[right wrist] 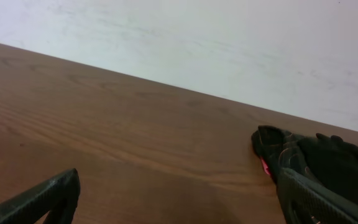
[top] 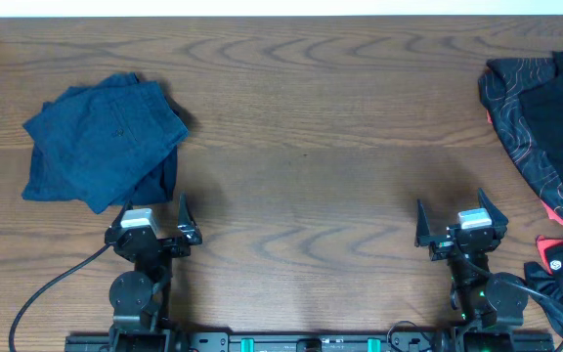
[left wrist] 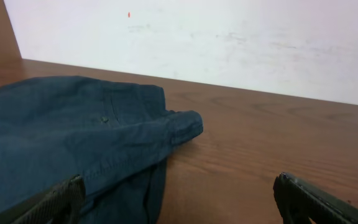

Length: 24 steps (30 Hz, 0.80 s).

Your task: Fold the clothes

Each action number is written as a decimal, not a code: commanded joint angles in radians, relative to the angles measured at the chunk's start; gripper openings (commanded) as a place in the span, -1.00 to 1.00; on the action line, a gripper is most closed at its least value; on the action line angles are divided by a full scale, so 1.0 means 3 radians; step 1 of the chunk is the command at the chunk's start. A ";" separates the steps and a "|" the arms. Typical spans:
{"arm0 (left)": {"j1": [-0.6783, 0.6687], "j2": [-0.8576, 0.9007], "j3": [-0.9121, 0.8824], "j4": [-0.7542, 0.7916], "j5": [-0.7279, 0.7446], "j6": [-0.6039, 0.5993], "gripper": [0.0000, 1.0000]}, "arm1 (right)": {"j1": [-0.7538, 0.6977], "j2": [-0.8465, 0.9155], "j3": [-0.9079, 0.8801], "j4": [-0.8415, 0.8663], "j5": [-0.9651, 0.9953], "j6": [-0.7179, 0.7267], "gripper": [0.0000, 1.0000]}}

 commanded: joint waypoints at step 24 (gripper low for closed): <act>0.0014 0.1190 0.1545 -0.1132 0.0048 -0.0196 0.96 | 0.0027 0.1303 0.1502 -0.1383 0.1039 0.0711 0.99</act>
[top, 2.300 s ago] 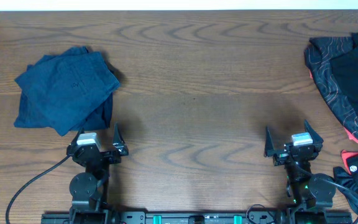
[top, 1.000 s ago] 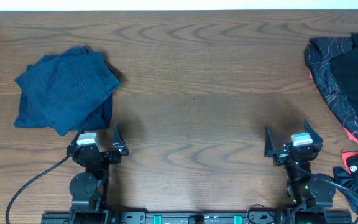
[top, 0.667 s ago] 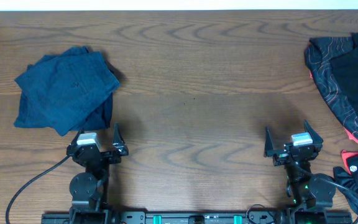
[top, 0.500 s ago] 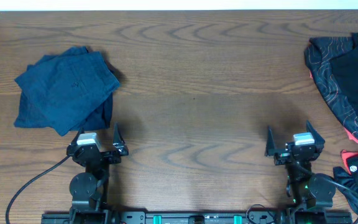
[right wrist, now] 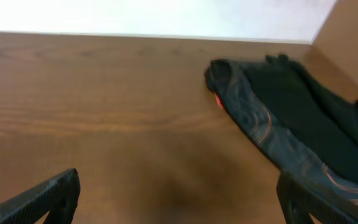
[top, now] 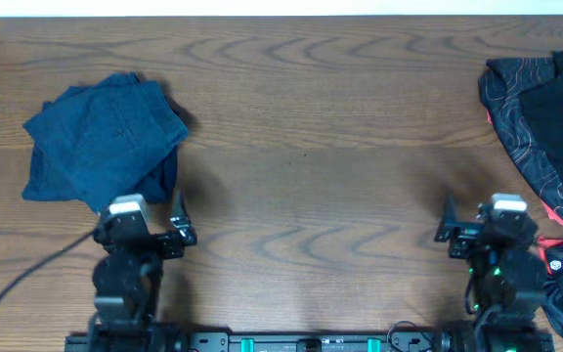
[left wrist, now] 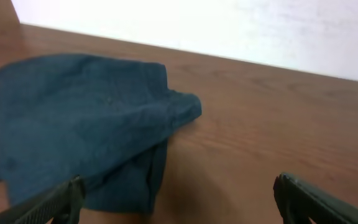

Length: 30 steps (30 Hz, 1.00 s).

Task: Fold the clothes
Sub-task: 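Reach the right gripper into the right garment pile and grasp the black shirt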

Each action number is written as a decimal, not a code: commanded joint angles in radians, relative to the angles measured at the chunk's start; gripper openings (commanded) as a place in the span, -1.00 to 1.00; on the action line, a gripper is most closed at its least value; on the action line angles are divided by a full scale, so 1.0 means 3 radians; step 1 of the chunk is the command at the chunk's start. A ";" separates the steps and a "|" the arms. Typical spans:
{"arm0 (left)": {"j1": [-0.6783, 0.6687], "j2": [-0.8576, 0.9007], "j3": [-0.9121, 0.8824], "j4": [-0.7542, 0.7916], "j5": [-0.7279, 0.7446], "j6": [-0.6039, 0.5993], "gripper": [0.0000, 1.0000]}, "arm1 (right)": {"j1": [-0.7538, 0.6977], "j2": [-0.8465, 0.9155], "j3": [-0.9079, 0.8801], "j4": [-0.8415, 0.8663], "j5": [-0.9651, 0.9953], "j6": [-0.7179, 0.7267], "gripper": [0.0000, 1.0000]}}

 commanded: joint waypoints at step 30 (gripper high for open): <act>0.0014 0.1692 0.1592 -0.1209 0.0589 -0.0041 0.96 | -0.1904 0.3993 0.1857 -0.1035 0.1342 0.1038 0.69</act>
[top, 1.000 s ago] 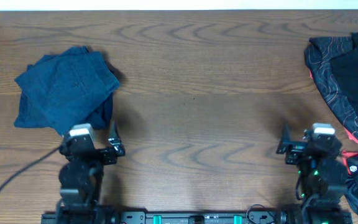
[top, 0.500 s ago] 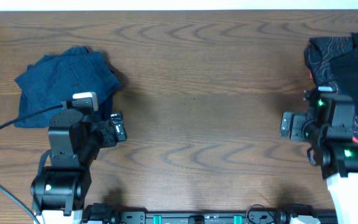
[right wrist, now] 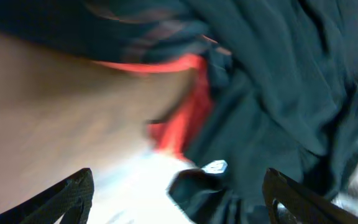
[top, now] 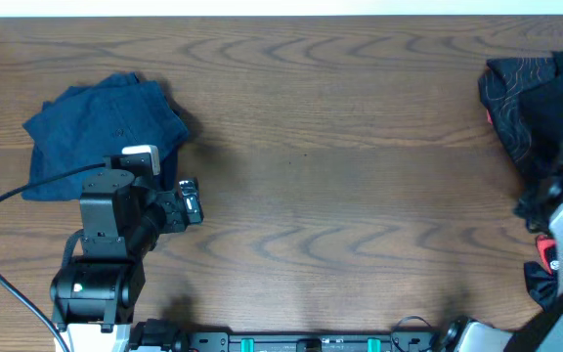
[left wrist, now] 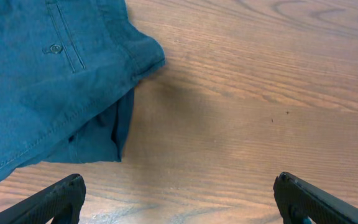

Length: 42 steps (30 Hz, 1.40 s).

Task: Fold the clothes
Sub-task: 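Reach the right gripper into the right garment pile and grasp the black shirt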

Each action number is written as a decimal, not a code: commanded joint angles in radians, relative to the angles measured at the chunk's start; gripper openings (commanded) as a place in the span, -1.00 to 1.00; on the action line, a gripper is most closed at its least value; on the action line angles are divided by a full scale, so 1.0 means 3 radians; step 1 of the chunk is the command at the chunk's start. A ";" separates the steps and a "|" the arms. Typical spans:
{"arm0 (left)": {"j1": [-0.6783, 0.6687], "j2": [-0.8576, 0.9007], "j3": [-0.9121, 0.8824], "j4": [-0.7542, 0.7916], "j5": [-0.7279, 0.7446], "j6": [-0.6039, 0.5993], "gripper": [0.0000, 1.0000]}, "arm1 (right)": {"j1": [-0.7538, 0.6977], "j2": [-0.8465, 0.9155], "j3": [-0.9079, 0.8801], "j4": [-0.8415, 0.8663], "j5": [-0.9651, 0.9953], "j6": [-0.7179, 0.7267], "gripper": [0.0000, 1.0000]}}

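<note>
A dark blue garment (top: pixel 106 137), roughly folded, lies at the table's left; its buttoned edge (left wrist: pixel 48 81) fills the upper left of the left wrist view. My left gripper (left wrist: pixel 178 202) is open, looking down on bare wood just right of that garment. A black garment with red trim (top: pixel 543 98) lies crumpled at the table's right edge. My right gripper (right wrist: pixel 178 199) hangs open over its black folds (right wrist: pixel 278 93) and red trim (right wrist: pixel 179 124); that view is blurred.
The wooden table (top: pixel 340 196) stretches between the two garments. The right arm stands at the table's far right edge, partly out of frame. A black cable (top: pixel 8 210) loops from the left arm along the front left.
My left gripper rose and tipped down, now over the wood beside the blue garment's corner. My right gripper moved farther right and now looks straight down on the black and red garment. Both stay open.
Both arms first sat at the front edge, open, facing the far wall. Then the left had turned toward the blue garment and the right toward the black one. Now each gripper is tilted down near its garment, holding nothing.
</note>
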 commanded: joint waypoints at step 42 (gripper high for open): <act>0.0014 -0.0009 0.0070 -0.0151 0.0034 -0.0018 0.96 | -0.1069 0.0741 0.0045 0.1118 -0.0285 -0.0546 -0.34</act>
